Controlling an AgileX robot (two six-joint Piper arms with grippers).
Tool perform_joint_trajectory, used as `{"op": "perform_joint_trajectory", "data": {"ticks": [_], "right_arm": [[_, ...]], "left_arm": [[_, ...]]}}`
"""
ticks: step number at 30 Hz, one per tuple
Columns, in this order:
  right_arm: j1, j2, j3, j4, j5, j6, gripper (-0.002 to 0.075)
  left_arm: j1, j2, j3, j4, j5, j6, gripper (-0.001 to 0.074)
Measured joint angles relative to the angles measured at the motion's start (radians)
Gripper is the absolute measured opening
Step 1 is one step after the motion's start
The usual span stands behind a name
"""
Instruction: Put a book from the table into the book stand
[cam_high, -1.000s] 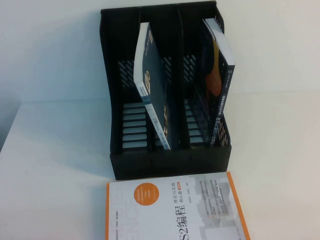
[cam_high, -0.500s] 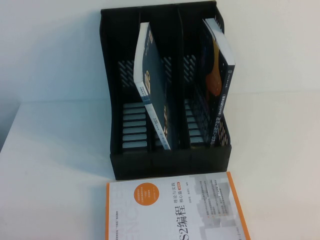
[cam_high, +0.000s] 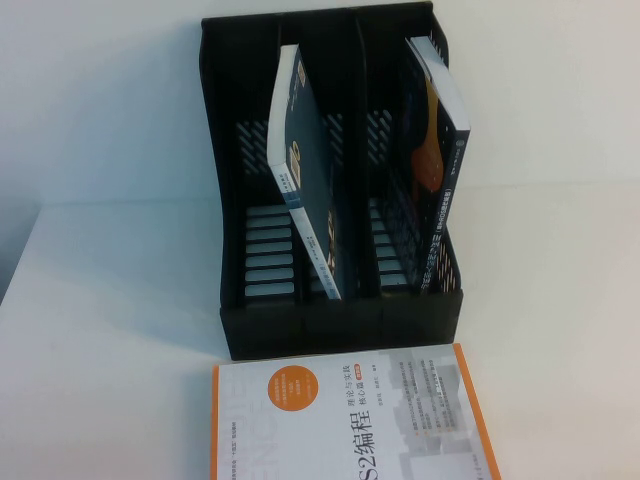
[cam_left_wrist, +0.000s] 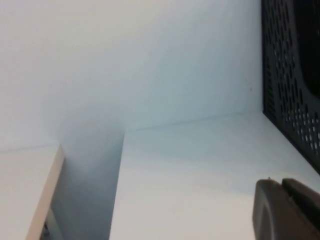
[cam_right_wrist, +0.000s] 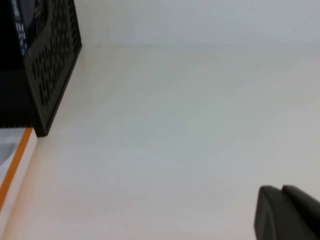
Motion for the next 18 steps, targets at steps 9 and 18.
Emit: {"op": "perform_joint_trajectory", "data": {"ticks": [9,18], "right_arm": [[0.000,0.000,0.000,0.000,-0.316,0.000,-0.0002],[0.000,0.000,0.000,0.030,-0.644,0.020,-0.0002]], "left_arm": [[0.000,0.000,0.000,-0.004,-0.351,-0.153,-0.0003],[0.000,0.000,0.000,-0.013,-0.606,-0.195,-0.0003]]}}
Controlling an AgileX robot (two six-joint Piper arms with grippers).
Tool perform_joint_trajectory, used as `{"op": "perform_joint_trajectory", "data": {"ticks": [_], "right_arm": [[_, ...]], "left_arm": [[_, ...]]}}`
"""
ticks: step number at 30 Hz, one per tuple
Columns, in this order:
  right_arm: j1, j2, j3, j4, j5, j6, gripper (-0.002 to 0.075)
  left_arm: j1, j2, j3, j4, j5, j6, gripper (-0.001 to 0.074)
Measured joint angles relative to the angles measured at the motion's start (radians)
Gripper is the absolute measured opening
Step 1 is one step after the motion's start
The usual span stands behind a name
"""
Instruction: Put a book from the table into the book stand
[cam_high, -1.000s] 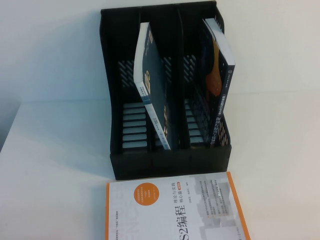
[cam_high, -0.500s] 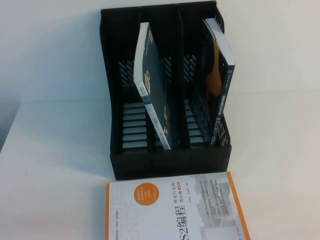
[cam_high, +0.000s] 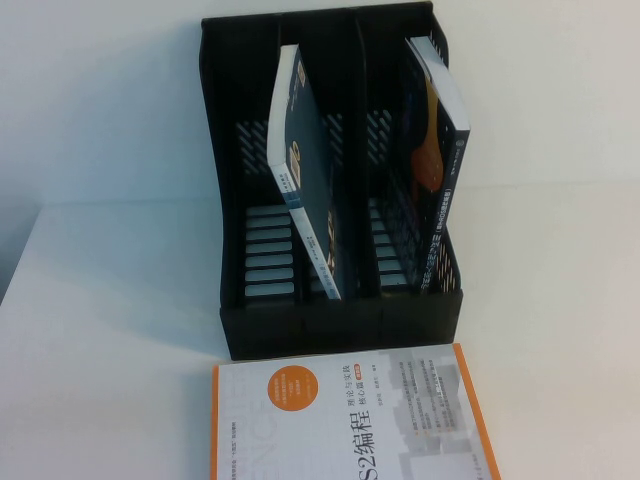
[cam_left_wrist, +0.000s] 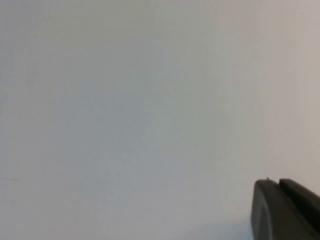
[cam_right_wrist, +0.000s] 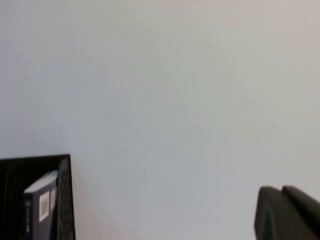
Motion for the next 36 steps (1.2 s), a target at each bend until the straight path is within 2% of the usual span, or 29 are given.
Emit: {"op": "perform_joint_trajectory", "data": {"ticks": [9,12,19,26,31,36], "right_arm": [[0.000,0.000,-0.005,0.041,-0.081,-0.046,-0.0002],[0.000,0.000,-0.064,0.045,0.014,-0.086,-0.0002],[0.000,0.000,-0.314,0.045,0.421,-0.148,-0.0003],[0.000,0.063,-0.413,0.045,0.714,-0.143,-0.0003],[0.000,0.147,-0.413,0.059,0.860,-0.131,-0.0002],[0.000,0.208,-0.413,0.070,0.901,-0.125,-0.0002]], "left_arm": [[0.000,0.000,-0.015,-0.045,0.036,0.005,-0.0004],[0.000,0.000,-0.109,-0.078,0.120,0.066,-0.0003],[0.000,0.000,-0.344,-0.088,0.379,0.281,-0.0003],[0.000,0.003,-0.349,-0.088,0.558,0.348,-0.0003],[0.000,0.152,-0.386,-0.105,0.861,0.326,-0.0003],[0.000,0.391,-0.471,-0.164,1.094,0.318,-0.0003]]}}
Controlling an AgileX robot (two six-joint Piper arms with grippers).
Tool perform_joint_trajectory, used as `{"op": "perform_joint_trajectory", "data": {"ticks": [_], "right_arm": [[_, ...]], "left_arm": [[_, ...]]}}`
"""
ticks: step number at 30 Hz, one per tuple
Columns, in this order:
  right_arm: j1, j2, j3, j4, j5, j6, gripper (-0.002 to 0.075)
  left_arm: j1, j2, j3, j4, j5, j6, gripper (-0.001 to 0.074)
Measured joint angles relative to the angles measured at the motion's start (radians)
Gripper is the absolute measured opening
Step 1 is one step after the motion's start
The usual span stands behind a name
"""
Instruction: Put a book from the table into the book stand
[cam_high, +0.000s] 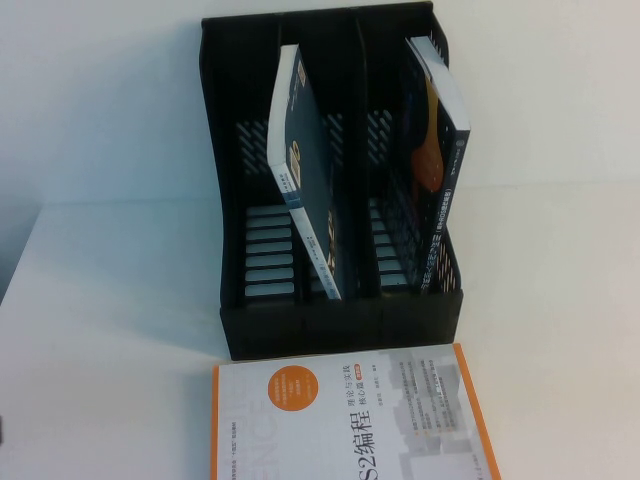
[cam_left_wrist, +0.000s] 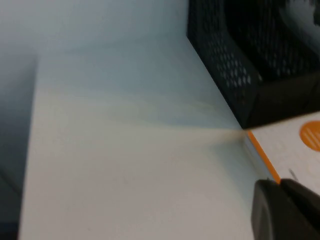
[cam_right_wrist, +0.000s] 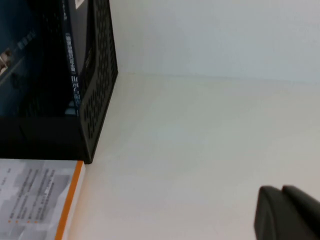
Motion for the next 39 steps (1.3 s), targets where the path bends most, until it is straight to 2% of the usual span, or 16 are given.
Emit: {"op": "perform_joint_trajectory", "data": {"ticks": [3,7,14,18,23,27,32,39], "right_arm": [[0.000,0.029,0.000,0.033,0.000,0.007,-0.0002],[0.000,0.063,0.017,0.108,-0.002,0.010,-0.0002],[0.000,0.079,0.086,0.164,-0.041,0.009,-0.0002],[0.000,0.079,0.086,0.169,-0.058,0.006,-0.0002],[0.000,0.079,0.090,0.170,-0.066,0.005,-0.0003],[0.000,0.079,0.094,0.170,-0.070,0.003,-0.0003],[0.000,0.079,0.094,0.171,-0.074,0.003,-0.0003],[0.000,0.079,0.094,0.171,-0.076,-0.001,-0.0003]], "left_arm": [[0.000,0.166,-0.043,-0.109,0.085,0.044,-0.0003],[0.000,0.380,-0.092,-0.310,0.162,0.195,-0.0003],[-0.004,0.724,-0.156,-0.602,0.160,0.431,-0.0003],[-0.060,0.872,-0.193,-0.580,0.052,0.426,-0.0003],[-0.173,1.006,-0.217,-0.514,-0.042,0.390,-0.0003],[-0.263,1.086,-0.235,-0.380,-0.101,0.250,-0.0003],[-0.279,1.123,-0.245,-0.213,-0.147,0.056,-0.0003],[-0.279,1.147,-0.247,-0.184,-0.140,0.024,-0.0003]]}}
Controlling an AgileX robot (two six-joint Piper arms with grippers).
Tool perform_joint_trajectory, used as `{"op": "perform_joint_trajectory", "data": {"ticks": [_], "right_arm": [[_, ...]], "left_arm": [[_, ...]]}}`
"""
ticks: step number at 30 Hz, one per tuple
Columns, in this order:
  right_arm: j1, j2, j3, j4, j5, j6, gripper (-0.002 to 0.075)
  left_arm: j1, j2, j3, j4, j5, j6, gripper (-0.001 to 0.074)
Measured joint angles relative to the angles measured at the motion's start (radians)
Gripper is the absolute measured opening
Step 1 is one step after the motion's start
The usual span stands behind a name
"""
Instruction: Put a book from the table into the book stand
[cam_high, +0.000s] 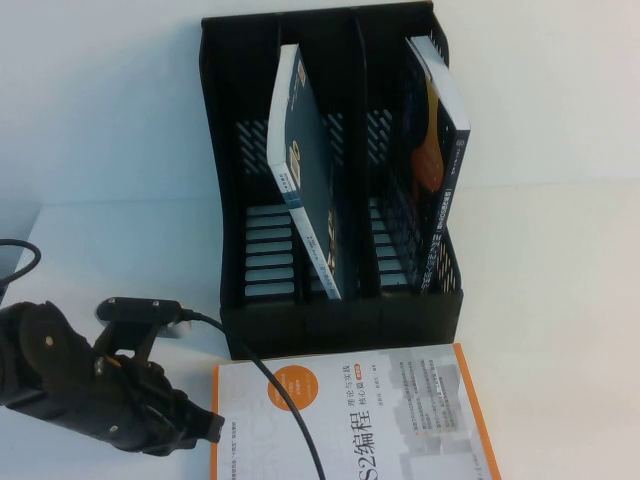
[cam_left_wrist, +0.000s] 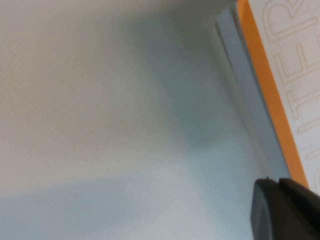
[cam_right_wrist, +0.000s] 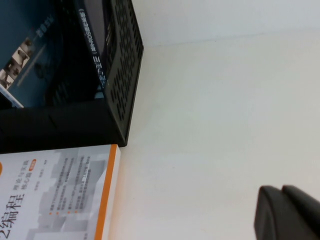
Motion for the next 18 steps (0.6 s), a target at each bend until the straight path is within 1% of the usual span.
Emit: {"op": "perform_joint_trajectory", "data": {"ticks": [13,18], "right_arm": [[0.000,0.000,0.000,0.000,-0.008,-0.008,-0.0002],[0.000,0.000,0.000,0.000,-0.009,-0.008,-0.0002]], "left_arm": [[-0.002,0.072,-0.008,-0.019,0.029,0.033,-0.0003],[-0.042,0.080,-0.008,-0.067,0.025,0.109,-0.0004]]}}
